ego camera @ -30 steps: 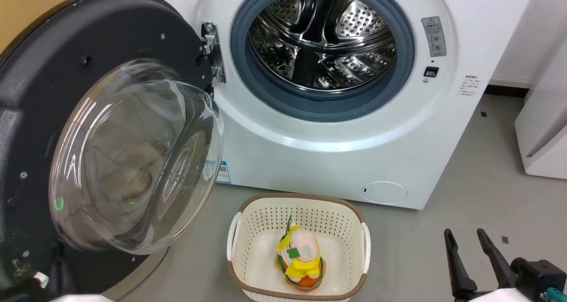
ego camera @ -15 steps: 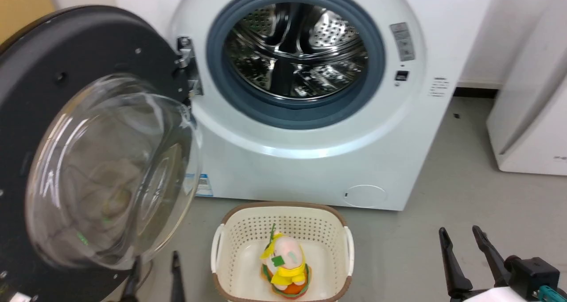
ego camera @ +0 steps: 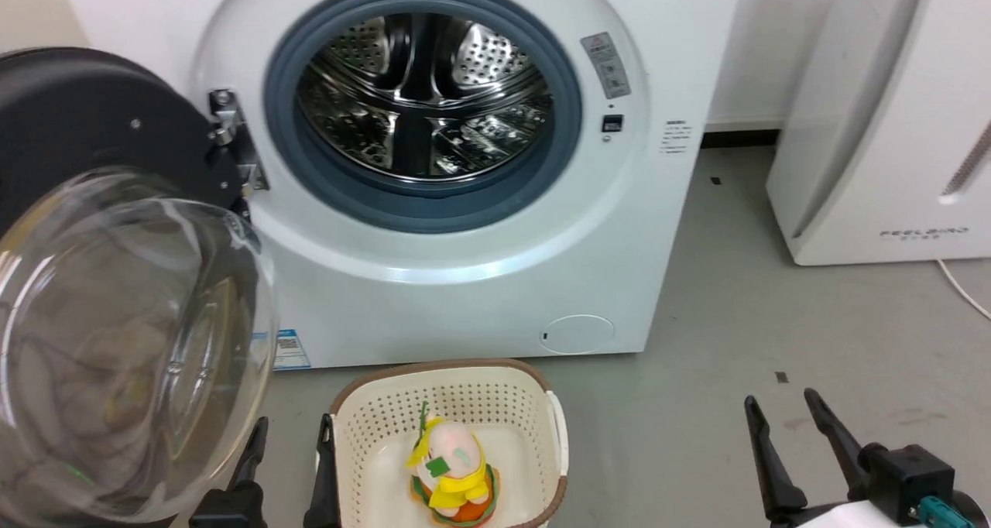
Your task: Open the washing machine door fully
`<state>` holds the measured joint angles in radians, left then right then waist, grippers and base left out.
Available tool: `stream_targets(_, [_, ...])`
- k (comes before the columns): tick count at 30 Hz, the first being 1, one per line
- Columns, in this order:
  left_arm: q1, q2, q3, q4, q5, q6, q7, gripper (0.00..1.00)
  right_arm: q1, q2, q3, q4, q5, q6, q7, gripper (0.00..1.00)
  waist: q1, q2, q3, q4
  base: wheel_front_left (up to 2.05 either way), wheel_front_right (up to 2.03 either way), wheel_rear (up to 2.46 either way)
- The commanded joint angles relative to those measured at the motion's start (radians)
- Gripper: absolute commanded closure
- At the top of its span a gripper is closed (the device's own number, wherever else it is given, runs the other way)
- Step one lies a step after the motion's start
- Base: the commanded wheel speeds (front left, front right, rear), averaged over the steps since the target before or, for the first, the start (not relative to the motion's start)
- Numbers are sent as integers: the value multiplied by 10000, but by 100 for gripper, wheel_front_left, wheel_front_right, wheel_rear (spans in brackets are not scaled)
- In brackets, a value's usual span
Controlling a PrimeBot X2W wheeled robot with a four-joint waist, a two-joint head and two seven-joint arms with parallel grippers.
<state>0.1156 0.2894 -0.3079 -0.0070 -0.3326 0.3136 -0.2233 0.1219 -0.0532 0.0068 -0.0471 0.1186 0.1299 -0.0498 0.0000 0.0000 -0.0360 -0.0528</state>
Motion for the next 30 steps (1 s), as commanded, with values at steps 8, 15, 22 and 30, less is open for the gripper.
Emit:
stream_targets(8, [-6, 53, 37, 163, -62, -1, 18, 100, 114, 0, 77, -31, 13, 0, 42, 100, 0, 0, 87, -158, 0, 0, 0])
stream_targets(15, [-64, -74, 188, 156, 112, -162, 132, 100, 45, 2, 67, -5, -49, 0, 66, 100, 0, 0, 101, -122, 0, 0, 0])
stream_targets(22, [-119, -191, 334, 152, 274, -312, 238, 100, -19, 3, 61, 19, -106, 1, 88, 100, 0, 0, 114, -90, 0, 0, 0])
stream_targets(30, [-193, -348, 529, 146, 491, -513, 380, 100, -104, 5, 51, 51, -183, 1, 117, 100, 0, 0, 131, -46, 0, 0, 0])
